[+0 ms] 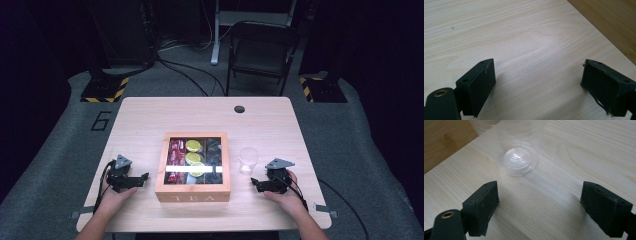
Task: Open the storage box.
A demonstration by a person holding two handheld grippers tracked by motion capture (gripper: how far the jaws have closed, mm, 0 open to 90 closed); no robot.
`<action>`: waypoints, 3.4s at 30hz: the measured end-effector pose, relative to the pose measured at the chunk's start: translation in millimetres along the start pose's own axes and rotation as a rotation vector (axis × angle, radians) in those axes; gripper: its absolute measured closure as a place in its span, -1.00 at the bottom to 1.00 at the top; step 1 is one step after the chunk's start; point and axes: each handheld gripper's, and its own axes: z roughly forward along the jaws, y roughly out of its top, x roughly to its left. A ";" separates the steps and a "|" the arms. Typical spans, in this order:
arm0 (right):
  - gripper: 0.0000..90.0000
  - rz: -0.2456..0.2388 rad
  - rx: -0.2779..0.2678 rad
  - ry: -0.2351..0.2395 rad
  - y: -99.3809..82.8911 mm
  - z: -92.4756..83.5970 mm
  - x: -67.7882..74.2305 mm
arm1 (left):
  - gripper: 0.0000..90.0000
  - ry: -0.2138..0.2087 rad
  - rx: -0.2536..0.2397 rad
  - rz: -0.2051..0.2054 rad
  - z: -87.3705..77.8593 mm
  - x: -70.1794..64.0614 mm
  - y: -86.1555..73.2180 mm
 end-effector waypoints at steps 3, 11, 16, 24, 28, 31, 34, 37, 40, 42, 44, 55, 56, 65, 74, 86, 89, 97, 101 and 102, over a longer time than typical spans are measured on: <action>-0.68 0.001 0.005 0.002 0.1 -0.2 0.1 | -0.75 0.004 0.001 -0.002 0.3 -0.6 0.1; -0.68 -0.001 0.002 0.001 0.0 -0.1 0.0 | -0.75 0.006 0.002 0.003 -1.0 -2.5 -0.8; -0.67 0.002 0.008 -0.001 0.0 -0.6 0.3 | -0.74 0.007 -0.006 0.002 -1.6 -4.8 -2.2; -0.67 0.010 0.008 -0.008 0.1 -0.6 1.3 | -0.66 -0.001 0.016 0.008 -5.4 -6.1 -1.7; -0.64 0.029 0.015 -0.011 0.3 -1.5 2.9 | -0.66 -0.001 0.019 0.008 -4.8 -6.1 -0.7; -0.57 0.017 0.010 -0.015 0.8 -2.0 1.6 | -0.66 0.004 0.041 0.009 -5.9 -6.2 0.8; -0.44 0.037 0.030 -0.016 2.4 -4.4 2.4 | -0.60 0.012 0.052 -0.001 -6.6 -7.2 2.3; -0.26 0.042 0.047 -0.021 4.1 -7.1 2.8 | -0.42 0.011 0.056 -0.013 -9.1 -6.3 3.7; -0.08 0.039 0.060 -0.006 5.7 -9.9 1.5 | -0.35 -0.003 0.066 -0.032 -11.3 -5.1 4.6; 0.00 0.051 0.054 -0.011 6.8 -12.1 3.0 | -0.28 -0.013 0.071 -0.040 -12.2 -5.3 5.0; 0.08 0.039 0.055 -0.011 8.5 -15.9 4.2 | -0.25 -0.030 0.068 -0.026 -15.3 -8.0 6.5; 0.28 0.006 0.011 -0.018 25.3 -38.5 16.7 | -0.13 -0.070 0.017 -0.046 -33.3 -22.1 16.0; 0.28 0.009 0.015 -0.007 27.4 -41.1 17.5 | -0.13 -0.072 0.013 -0.047 -35.2 -23.2 17.0; 0.28 0.020 0.010 0.030 44.5 -61.7 26.2 | -0.12 -0.094 0.003 -0.033 -42.2 -31.6 21.6; 0.27 -0.013 -0.032 0.057 57.7 -78.2 44.0 | -0.12 -0.099 0.003 -0.021 -43.0 -33.9 22.3; 0.45 -0.047 -0.067 0.125 61.4 -80.1 69.3 | -0.11 -0.104 0.007 -0.021 -43.4 -34.5 22.3; 0.53 -0.065 -0.059 0.152 58.2 -78.1 77.3 | -0.11 -0.105 0.008 -0.022 -42.6 -33.9 22.0; 0.70 -0.130 -0.047 0.213 48.9 -73.8 96.2 | -0.11 -0.104 0.007 -0.027 -42.8 -32.6 21.6; 0.74 -0.160 -0.019 0.240 45.1 -71.1 103.3 | -0.10 -0.107 -0.001 -0.034 -44.3 -30.9 21.9; 0.74 -0.160 -0.019 0.240 45.1 -71.1 103.3 | -0.10 -0.107 -0.001 -0.034 -44.3 -30.9 21.9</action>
